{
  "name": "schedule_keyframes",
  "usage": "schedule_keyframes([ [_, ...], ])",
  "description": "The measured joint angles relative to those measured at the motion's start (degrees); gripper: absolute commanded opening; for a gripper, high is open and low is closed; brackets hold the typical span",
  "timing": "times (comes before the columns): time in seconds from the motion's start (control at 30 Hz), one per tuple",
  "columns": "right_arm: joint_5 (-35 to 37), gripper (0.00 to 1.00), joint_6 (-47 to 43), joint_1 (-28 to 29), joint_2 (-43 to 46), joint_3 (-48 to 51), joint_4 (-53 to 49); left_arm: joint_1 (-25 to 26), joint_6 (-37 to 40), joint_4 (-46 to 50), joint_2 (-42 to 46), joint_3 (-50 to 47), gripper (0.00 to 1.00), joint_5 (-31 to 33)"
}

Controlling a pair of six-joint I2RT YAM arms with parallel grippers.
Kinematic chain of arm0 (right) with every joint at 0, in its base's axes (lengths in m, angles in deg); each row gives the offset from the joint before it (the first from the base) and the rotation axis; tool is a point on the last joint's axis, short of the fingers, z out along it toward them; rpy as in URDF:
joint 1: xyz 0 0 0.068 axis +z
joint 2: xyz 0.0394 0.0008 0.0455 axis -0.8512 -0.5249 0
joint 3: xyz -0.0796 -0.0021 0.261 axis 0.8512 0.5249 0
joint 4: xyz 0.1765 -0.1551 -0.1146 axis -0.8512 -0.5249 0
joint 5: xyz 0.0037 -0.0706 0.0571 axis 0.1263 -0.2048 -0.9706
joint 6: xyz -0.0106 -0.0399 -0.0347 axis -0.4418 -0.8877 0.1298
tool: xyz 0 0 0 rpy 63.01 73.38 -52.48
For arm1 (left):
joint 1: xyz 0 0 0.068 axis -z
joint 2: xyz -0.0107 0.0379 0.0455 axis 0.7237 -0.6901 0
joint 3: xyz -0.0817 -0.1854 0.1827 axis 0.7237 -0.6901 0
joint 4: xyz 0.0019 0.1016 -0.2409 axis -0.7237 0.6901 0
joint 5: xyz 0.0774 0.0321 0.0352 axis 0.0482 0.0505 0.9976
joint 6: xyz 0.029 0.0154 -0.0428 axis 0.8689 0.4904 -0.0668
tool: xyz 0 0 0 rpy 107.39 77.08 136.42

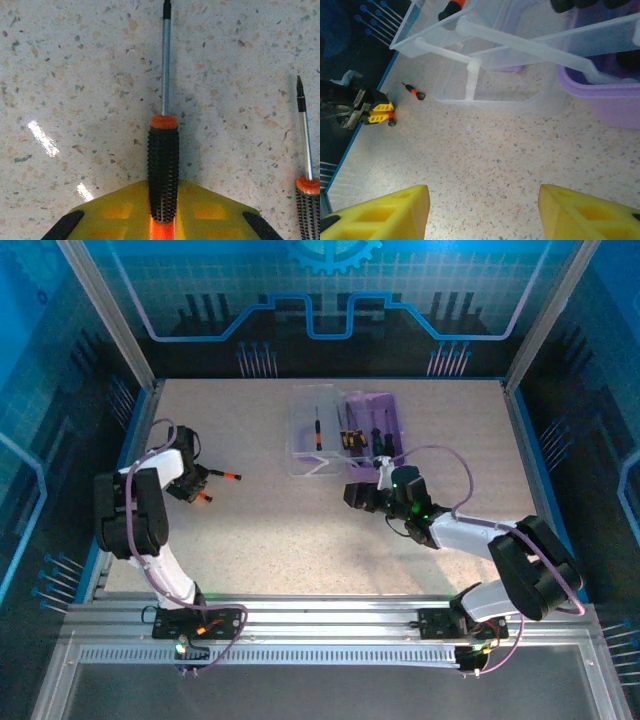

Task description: Pack the tool kit

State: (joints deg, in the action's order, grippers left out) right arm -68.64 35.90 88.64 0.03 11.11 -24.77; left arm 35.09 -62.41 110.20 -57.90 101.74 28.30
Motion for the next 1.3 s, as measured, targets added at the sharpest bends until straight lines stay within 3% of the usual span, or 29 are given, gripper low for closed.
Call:
schedule_keyframes([
  [0.33,-6.9,0.63,0.2,0.4,-3.4,-0.7,5.4,0.4,1.6,-1.0,7.3,-4.9,0.16,-2.8],
  [0.53,-7.4,0.63,0.2,0.5,-3.4,-0.7,6.1,3.7,3.5,0.0,13.6,-4.7,0.16,-2.1],
  [0.87,-7.4,0.61,0.3,0.5,-3.4,-0.7,6.1,15.1,7.4,5.6,14.9,2.5,0.16,3.5],
  [1.13,-3.8,0.62,0.2,0.5,-1.2,-0.7,4.8,28.6,10.6,9.0,13.5,19.3,0.16,8.1],
  [1.3,-1.8,0.62,0.2,0.5,-0.3,-0.7,4.1,34.1,12.7,9.6,9.0,27.2,0.16,8.5],
])
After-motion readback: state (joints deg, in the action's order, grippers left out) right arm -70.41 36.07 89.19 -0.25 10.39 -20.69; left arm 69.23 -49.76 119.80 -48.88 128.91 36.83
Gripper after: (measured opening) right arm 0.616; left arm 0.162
